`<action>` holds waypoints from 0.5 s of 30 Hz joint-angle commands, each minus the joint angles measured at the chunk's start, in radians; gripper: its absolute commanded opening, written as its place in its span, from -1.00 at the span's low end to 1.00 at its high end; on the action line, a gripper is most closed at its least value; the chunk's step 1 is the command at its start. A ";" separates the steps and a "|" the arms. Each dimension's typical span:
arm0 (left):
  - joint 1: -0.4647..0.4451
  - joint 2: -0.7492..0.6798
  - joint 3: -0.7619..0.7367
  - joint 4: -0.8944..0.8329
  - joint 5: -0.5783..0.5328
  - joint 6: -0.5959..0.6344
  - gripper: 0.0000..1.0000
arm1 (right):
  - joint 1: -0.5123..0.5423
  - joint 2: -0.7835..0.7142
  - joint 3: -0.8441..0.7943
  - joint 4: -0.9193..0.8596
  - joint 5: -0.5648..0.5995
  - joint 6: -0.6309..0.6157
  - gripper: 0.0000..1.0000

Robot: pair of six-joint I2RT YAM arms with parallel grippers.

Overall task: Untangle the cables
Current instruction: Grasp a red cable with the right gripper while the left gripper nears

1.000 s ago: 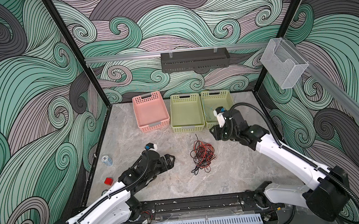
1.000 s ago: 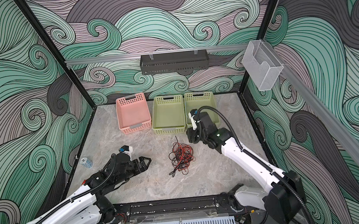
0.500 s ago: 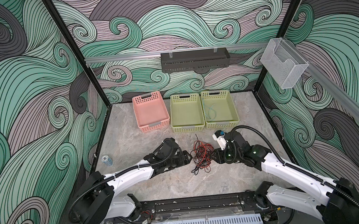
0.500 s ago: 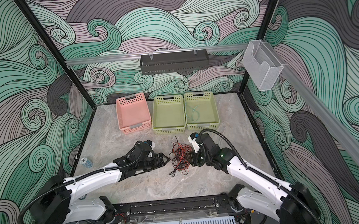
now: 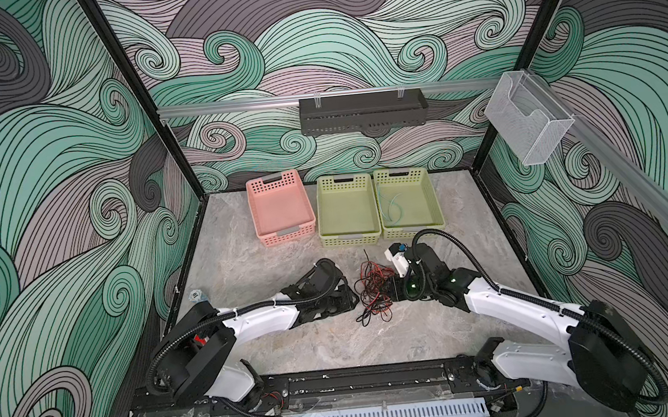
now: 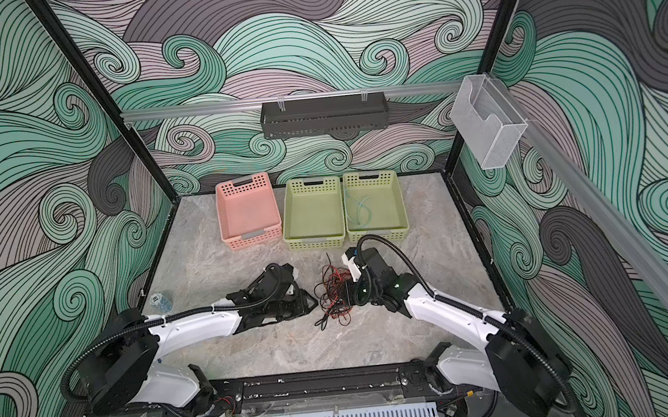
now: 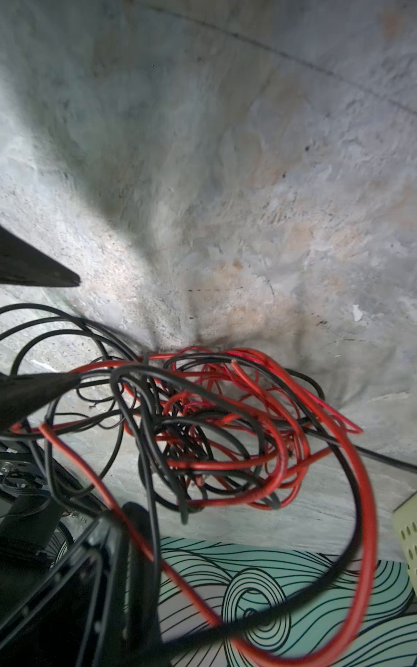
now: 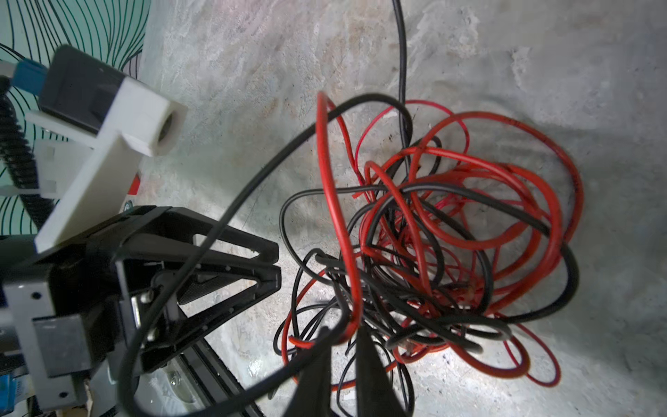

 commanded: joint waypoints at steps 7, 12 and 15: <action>-0.004 -0.134 0.027 -0.138 -0.101 0.052 -0.27 | 0.004 -0.091 0.021 -0.022 0.032 0.008 -1.00; -0.004 -0.239 0.027 -0.215 -0.142 0.086 -0.21 | 0.007 -0.156 0.089 -0.119 0.069 -0.014 -1.00; -0.004 -0.304 0.024 -0.243 -0.163 0.102 -0.14 | 0.011 -0.188 0.141 -0.175 0.098 -0.040 -1.00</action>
